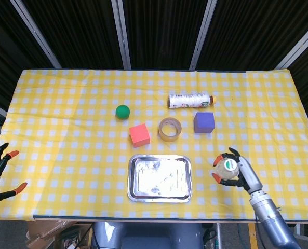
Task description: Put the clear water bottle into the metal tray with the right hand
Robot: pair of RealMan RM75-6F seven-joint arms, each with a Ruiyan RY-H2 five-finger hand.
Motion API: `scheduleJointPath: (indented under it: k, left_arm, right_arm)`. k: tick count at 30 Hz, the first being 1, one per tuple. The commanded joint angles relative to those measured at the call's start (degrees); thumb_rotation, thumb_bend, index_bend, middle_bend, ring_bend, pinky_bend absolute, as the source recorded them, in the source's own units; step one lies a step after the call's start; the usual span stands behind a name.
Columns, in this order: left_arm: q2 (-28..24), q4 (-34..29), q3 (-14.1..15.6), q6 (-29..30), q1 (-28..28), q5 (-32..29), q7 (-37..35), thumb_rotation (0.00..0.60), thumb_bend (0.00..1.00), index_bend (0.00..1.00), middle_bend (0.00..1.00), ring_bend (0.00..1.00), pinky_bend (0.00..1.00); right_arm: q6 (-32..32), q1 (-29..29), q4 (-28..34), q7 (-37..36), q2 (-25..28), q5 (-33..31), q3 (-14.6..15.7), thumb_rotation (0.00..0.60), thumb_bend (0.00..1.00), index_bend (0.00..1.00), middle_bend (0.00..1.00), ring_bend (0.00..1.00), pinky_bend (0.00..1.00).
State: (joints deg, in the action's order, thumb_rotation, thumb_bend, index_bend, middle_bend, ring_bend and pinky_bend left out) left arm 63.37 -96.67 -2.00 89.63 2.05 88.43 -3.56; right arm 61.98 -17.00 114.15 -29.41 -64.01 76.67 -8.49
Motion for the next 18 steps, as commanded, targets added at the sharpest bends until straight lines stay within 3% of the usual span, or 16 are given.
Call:
scheduleJointPath:
  k: [1,10,18]
  left_arm:
    - [-0.48,0.12,-0.15,0.30,-0.17,-0.12,-0.97,0.600,0.15,0.19,0.02,0.00,0.00]
    - [-1.05,0.36,0.03,0.28,-0.19,0.27,-2.45,0.600,0.15,0.19,0.02,0.00,0.00]
    - [-1.57,0.75,-0.17,0.19,-0.21,-0.13,-3.93,0.600,0.15,0.19,0.02,0.00,0.00]
  right_arm:
    - [-1.73,-2.45,3.14,7.22,-6.47,0.75,1.34,0.600,0.59,0.80,0.62,0.30,0.00]
    - [-1.37,-8.12,4.20,25.46,-25.84,-9.40,0.26,0.600,0.59,0.80,0.62,0.30,0.00]
    - [1.75,-10.04,1.97,31.56,-34.10,-15.96,-1.57,0.600,0.59,0.80,0.62,0.30,0.00]
